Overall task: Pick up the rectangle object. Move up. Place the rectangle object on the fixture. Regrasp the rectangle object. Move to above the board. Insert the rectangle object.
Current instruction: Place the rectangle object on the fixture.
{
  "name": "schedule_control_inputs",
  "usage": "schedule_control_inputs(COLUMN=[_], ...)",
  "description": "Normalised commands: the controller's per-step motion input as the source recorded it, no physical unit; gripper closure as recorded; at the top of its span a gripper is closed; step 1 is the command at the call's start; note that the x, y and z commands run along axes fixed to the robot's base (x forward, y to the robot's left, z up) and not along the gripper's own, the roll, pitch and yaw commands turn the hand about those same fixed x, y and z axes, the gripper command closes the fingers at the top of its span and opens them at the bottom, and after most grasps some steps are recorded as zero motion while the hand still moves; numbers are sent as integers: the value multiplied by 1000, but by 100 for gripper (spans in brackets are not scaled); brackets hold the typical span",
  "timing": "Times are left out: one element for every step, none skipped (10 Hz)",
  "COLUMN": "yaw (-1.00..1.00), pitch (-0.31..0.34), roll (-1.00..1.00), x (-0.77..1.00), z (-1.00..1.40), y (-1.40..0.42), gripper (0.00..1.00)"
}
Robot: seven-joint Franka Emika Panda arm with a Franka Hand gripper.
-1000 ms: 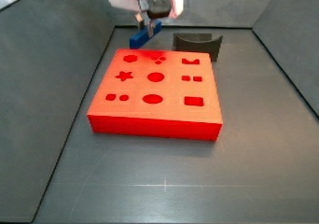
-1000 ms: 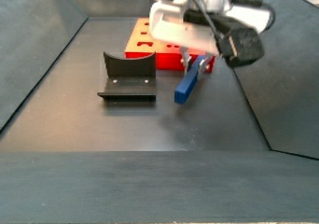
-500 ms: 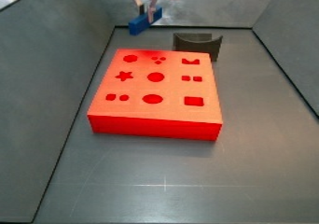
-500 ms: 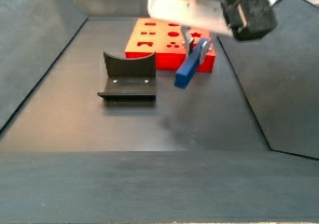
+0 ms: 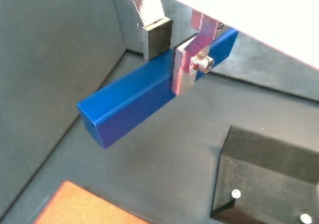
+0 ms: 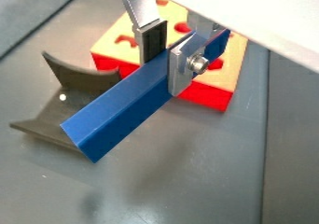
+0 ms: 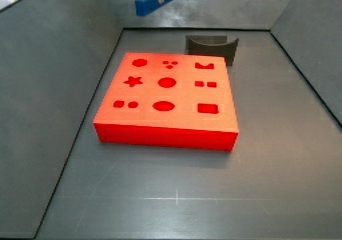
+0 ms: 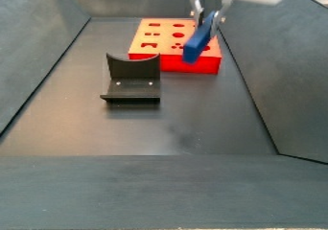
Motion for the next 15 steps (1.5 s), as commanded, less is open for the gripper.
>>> schedule_control_inputs(yaw=[-8,0,1000,1000,1000,1000,957,622,419,238,159,98,80,60,50], pitch=[64,83,110,126,165,201,211,162,134,113,111,114,118,124,131], roll=[73,80,92,96,117,137,154,147,125,108,104,102,102,101,101], x=[-7,2,1000,1000,1000,1000,1000,1000,1000,1000,1000,1000,1000,1000,1000], z=[535,268,206,144,141,134,122,106,100,90,83,71,67,56,51], y=[12,13,-484,-482,-416,-383,-365,-324,-301,-268,-244,-215,-199,-169,-152], gripper=[100,100,100,100,100,100,100,100,100,100,100,100,100,100,100])
